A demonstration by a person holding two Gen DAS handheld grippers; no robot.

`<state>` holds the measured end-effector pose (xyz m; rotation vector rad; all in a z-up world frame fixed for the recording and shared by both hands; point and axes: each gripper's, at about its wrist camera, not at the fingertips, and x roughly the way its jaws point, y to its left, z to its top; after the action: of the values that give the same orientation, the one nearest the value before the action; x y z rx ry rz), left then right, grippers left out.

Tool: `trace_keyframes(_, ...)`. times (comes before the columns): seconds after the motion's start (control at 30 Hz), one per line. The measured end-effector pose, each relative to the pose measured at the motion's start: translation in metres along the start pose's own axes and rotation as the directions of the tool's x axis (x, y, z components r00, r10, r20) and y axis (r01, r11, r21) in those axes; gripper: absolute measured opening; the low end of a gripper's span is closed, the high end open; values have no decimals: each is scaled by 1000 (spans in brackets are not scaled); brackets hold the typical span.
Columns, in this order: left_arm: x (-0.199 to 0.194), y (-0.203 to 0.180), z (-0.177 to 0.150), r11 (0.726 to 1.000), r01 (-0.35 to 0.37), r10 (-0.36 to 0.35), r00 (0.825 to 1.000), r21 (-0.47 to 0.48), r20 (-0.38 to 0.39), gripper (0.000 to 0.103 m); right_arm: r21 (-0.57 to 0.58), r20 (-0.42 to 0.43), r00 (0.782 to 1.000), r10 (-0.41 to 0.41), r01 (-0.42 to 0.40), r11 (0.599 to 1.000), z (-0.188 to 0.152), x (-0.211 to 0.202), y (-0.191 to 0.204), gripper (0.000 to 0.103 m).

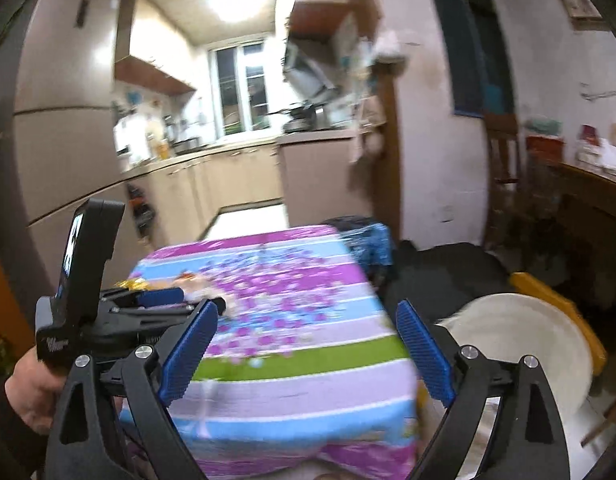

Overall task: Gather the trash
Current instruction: 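Swing both grippers back over the remaining table trash, then grasp the yellow snack bag with the left gripper while the right grasps the clear grain bag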

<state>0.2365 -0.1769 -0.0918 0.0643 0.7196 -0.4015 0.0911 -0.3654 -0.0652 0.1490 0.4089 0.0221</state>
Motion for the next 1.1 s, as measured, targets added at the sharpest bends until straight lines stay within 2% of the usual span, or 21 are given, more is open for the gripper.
trace_keyframes(0.07, -2, 37, -4, 998, -40, 39, 999, -47, -5, 66, -11, -24, 998, 52, -52, 999, -2, 10, 25, 90)
trace_keyframes(0.23, -2, 132, -16, 977, -156, 152, 988, -143, -41, 71, -28, -70, 990, 123, -125, 992, -5, 33, 75, 90)
trace_keyframes(0.4, 7, 226, -21, 932, -292, 276, 956, -213, -101, 77, -49, -117, 981, 157, -164, 985, -7, 58, 96, 90)
trace_keyframes(0.43, 10, 249, -21, 922, -312, 293, 949, -230, -114, 78, -46, -129, 977, 167, -174, 984, -9, 62, 100, 90)
trace_keyframes(0.5, 16, 273, -18, 919, -322, 302, 946, -228, -119, 83, -31, -152, 971, 182, -189, 981, -12, 70, 105, 90)
trace_keyframes(0.57, 23, 285, -14, 943, -290, 275, 955, -163, -109, 83, -19, -173, 967, 190, -196, 980, -15, 81, 106, 90)
trace_keyframes(0.63, 32, 290, -8, 979, -201, 195, 974, -45, -114, 84, -14, -190, 963, 192, -199, 980, -17, 89, 106, 90)
trace_keyframes(0.7, 39, 293, -2, 991, -129, 134, 983, 46, -129, 84, -15, -206, 960, 190, -198, 980, -19, 99, 110, 90)
trace_keyframes(0.8, 47, 292, 6, 986, -40, 65, 987, 163, -150, 84, -18, -223, 956, 189, -198, 980, -19, 115, 110, 90)
trace_keyframes(0.9, 60, 292, 14, 969, 49, -2, 982, 244, -189, 84, -24, -238, 951, 196, -207, 978, -17, 129, 114, 90)
trace_keyframes(1.03, 81, 292, 15, 951, 82, -14, 975, 298, -222, 84, -33, -258, 940, 222, -238, 971, -14, 151, 120, 90)
trace_keyframes(1.1, 86, 295, 18, 953, 91, -27, 976, 288, -217, 84, -49, -273, 931, 240, -263, 964, -12, 162, 125, 90)
